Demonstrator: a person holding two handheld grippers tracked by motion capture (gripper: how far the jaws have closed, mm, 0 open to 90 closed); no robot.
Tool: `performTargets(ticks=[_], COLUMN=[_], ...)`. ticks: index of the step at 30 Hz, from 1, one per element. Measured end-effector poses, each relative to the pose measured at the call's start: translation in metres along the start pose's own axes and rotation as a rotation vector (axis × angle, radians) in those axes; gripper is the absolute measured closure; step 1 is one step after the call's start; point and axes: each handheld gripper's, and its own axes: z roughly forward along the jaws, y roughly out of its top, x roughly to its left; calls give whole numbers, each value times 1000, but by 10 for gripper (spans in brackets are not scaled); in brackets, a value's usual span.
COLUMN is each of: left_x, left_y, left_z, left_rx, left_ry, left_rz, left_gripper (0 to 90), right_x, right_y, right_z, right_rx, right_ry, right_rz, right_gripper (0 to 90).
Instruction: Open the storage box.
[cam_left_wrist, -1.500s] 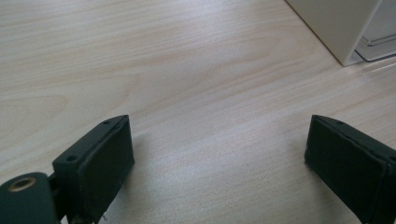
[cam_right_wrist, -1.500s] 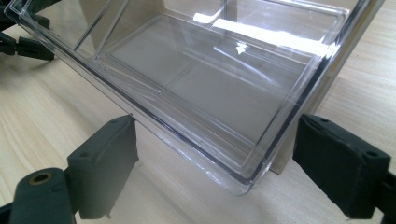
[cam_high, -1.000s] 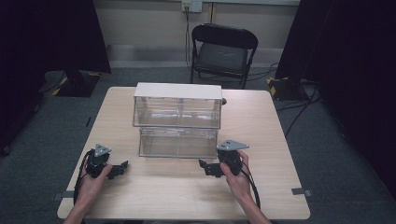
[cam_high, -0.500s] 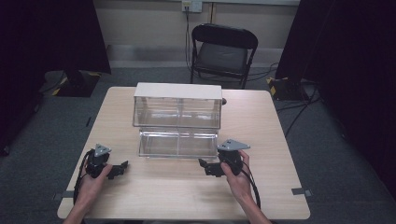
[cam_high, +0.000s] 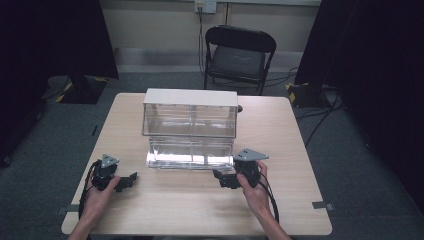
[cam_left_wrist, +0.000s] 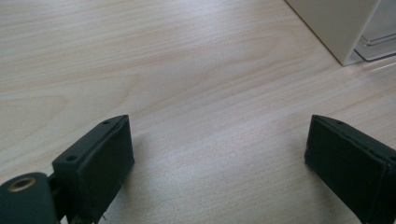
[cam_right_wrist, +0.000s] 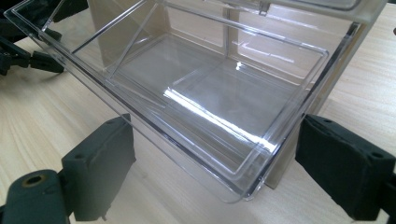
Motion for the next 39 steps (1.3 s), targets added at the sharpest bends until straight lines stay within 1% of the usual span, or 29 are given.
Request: performTargets(ticks=[4, 8, 11, 24, 28, 32, 39], left_x=[0, 0, 0, 0, 0, 0, 0], left_y=[0, 0, 0, 0, 0, 0, 0], left_z=[0, 0, 0, 0, 0, 0, 0], left_rx=[0, 0, 0, -1, 0, 0, -1], left_ry=[0, 0, 0, -1, -1, -1, -1], left_rz=[0, 0, 0, 0, 1, 1, 1], left_gripper=[74, 74, 74, 74, 74, 74, 74], right_x=[0, 0, 0, -1, -1, 0, -2], right_y=[1, 3, 3, 6, 8, 9, 11], right_z=[0, 0, 0, 0, 0, 0, 0], right_rx=[-2, -10, -6, -6, -13, -6, -10], right_ry=[-2, -16, -17, -6, -2, -4, 8], right_rz=[5, 11, 8, 17, 15, 9, 12], right_gripper=[101, 100, 101, 83, 74, 64, 51])
